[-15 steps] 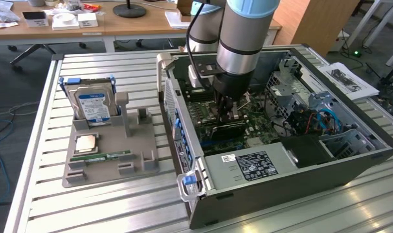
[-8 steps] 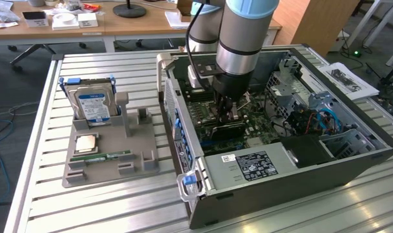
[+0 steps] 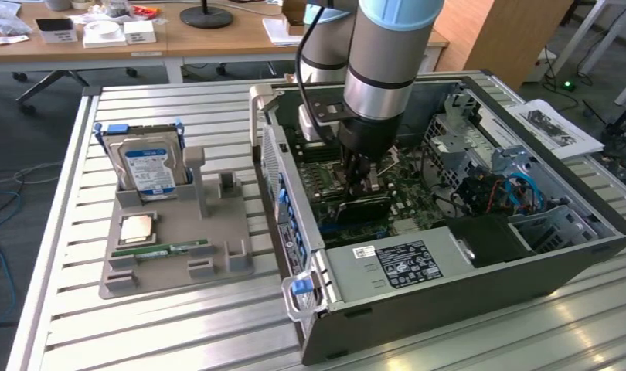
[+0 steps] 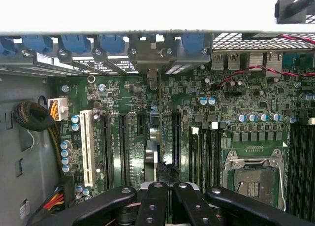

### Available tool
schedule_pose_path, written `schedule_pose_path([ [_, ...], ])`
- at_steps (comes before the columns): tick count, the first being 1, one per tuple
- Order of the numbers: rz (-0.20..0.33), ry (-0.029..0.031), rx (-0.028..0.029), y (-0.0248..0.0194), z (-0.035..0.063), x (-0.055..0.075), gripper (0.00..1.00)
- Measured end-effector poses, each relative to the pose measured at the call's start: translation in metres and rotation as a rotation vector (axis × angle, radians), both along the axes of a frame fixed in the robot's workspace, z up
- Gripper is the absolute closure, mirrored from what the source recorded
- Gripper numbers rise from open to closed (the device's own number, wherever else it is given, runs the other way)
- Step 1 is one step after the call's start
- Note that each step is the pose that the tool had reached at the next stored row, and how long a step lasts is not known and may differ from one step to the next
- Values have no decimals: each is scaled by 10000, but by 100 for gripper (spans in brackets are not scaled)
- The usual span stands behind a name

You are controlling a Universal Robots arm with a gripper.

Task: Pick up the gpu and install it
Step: 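Press down on the gpu until it lock into place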

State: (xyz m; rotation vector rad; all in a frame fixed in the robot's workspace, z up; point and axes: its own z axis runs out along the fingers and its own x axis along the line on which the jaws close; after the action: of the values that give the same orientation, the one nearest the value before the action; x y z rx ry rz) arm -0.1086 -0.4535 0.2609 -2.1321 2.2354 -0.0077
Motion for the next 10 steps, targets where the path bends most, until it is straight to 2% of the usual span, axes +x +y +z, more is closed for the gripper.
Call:
schedule_pose_path([
  [10,0,-11,0,0,-5,-6,89],
])
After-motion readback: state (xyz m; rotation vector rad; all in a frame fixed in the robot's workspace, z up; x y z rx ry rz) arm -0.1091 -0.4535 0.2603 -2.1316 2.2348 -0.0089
